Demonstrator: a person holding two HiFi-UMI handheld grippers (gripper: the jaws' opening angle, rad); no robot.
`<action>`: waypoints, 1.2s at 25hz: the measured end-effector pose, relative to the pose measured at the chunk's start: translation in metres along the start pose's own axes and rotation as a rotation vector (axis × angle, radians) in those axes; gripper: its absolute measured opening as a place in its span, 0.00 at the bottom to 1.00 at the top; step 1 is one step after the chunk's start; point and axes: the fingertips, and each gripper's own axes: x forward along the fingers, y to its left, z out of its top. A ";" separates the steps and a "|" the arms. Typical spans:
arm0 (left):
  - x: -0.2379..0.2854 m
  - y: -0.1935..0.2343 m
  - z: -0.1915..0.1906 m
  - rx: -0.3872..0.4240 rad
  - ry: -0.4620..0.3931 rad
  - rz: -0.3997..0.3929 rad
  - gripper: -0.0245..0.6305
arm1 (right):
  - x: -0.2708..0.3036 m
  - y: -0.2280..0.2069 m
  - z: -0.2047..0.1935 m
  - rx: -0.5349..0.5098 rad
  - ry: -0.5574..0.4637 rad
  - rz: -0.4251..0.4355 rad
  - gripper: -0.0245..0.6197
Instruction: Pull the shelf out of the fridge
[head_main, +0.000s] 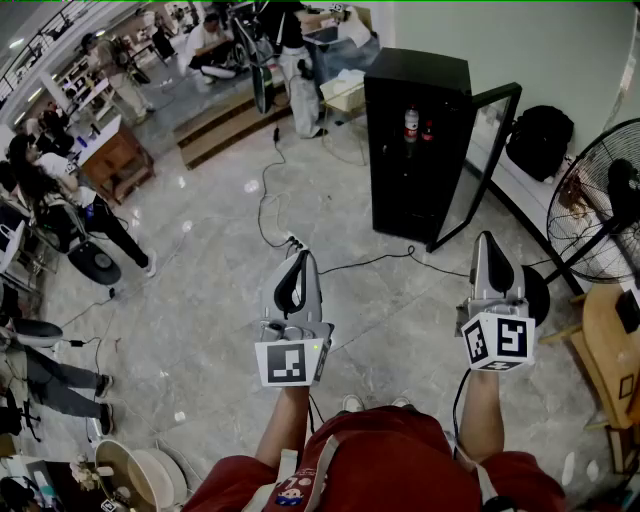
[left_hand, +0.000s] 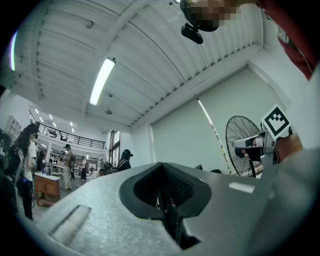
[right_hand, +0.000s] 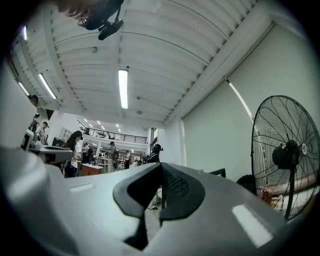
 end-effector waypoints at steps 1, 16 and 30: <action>-0.003 0.005 0.000 -0.010 0.009 0.009 0.03 | -0.001 0.004 0.000 -0.001 0.000 0.000 0.03; -0.030 0.046 -0.013 -0.027 0.014 0.014 0.03 | -0.005 0.057 -0.004 0.017 -0.006 0.007 0.03; -0.082 0.121 -0.051 -0.086 0.104 0.089 0.03 | -0.001 0.123 -0.021 0.088 0.022 0.018 0.03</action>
